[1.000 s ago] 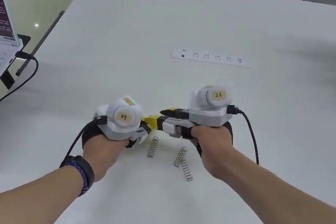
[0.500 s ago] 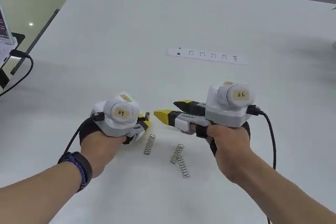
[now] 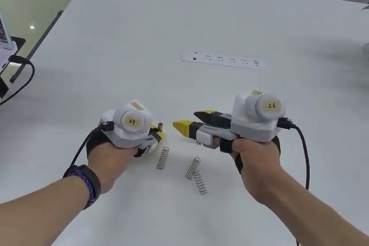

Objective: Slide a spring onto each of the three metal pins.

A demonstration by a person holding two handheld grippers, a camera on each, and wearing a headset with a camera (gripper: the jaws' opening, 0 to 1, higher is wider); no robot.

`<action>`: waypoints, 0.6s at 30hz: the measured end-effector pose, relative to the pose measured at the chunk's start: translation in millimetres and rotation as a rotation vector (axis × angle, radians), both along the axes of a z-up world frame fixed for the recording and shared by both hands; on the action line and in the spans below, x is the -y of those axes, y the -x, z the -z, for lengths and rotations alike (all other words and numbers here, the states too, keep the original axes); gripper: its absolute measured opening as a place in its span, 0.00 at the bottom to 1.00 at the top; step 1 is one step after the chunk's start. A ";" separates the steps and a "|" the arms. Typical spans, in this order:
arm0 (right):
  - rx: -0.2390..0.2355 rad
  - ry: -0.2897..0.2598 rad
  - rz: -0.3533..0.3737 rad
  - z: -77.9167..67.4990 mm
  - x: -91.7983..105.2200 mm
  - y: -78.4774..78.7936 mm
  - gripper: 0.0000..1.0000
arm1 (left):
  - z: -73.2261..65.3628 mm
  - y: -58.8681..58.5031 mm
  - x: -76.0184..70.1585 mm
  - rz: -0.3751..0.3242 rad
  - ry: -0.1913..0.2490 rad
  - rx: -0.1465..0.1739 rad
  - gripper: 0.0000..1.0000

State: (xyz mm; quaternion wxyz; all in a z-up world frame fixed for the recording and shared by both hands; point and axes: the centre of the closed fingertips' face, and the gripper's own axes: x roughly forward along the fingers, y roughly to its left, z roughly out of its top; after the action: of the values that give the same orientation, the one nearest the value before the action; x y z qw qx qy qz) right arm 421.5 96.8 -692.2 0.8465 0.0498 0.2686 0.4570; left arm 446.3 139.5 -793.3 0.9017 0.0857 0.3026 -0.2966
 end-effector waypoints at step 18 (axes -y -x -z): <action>0.016 -0.013 0.018 -8.9 11.6 -3.3 0.40 | 1.4 5.4 -9.6 -0.029 0.000 -0.037 0.10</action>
State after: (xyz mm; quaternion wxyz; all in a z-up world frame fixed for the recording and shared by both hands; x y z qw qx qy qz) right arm 424.8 85.2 -683.4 0.8524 0.0540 0.2585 0.4512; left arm 440.9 149.1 -794.6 0.9002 0.0755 0.3206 -0.2850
